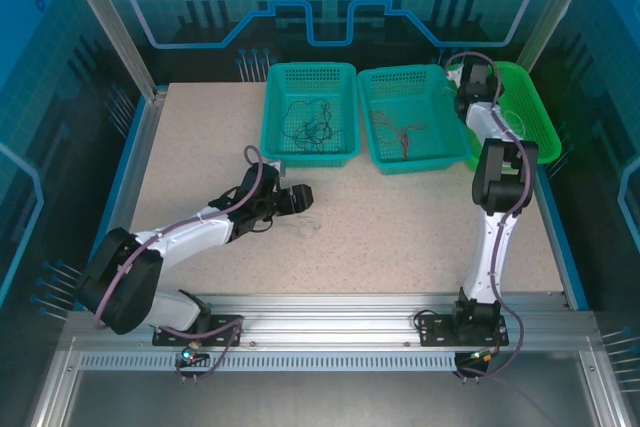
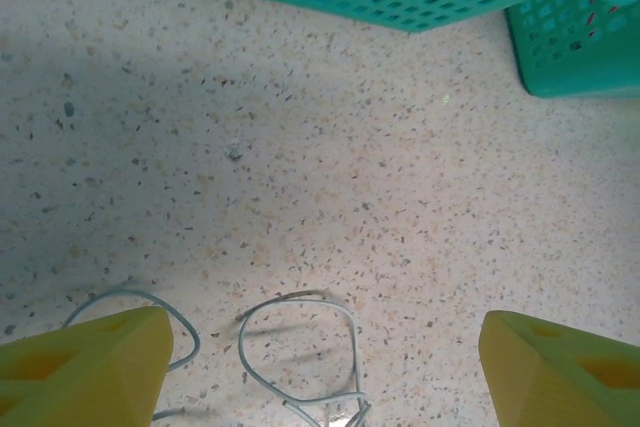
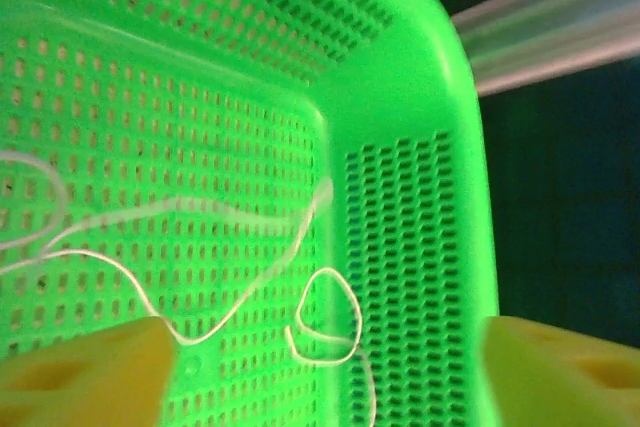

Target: Untangle the cables

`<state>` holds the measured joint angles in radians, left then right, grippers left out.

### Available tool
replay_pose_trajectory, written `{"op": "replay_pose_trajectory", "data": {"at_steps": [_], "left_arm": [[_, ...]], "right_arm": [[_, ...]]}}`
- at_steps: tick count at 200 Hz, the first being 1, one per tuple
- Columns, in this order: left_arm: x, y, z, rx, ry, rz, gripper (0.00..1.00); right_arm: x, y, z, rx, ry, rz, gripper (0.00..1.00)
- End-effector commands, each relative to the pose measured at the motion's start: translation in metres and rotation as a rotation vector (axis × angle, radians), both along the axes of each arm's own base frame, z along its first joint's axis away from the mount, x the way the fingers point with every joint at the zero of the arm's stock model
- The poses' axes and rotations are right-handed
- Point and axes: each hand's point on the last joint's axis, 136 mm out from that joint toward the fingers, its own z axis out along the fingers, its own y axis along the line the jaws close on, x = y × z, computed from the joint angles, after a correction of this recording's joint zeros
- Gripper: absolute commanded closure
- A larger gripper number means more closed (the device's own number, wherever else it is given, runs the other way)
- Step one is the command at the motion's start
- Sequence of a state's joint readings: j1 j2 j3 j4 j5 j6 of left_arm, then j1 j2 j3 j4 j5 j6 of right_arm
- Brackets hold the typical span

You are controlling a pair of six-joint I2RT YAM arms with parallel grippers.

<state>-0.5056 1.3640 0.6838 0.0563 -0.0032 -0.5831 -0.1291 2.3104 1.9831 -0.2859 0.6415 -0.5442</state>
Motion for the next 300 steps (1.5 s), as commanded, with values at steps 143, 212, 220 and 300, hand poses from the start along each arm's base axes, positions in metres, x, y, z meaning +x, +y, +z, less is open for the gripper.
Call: {"op": "replay_pose_trajectory", "data": {"at_steps": [143,212,220,300], "left_arm": [[-0.027,0.047,0.067,0.122,-0.156,0.058,0.18],[-0.046,0.079,0.027,0.192,0.116,0.211,0.12],[-0.043,0.076,0.02,0.186,0.145,0.221,0.12],[-0.001,0.032,-0.048,0.124,0.306,0.19,0.35]], "right_arm": [[-0.133,0.181,0.103,1.304,-0.337,0.009,0.12],[-0.281,0.34,0.103,1.288,-0.081,0.334,0.2],[-0.295,0.358,0.1,1.285,-0.056,0.353,0.21],[-0.348,0.469,0.008,1.182,0.218,0.451,0.12]]}}
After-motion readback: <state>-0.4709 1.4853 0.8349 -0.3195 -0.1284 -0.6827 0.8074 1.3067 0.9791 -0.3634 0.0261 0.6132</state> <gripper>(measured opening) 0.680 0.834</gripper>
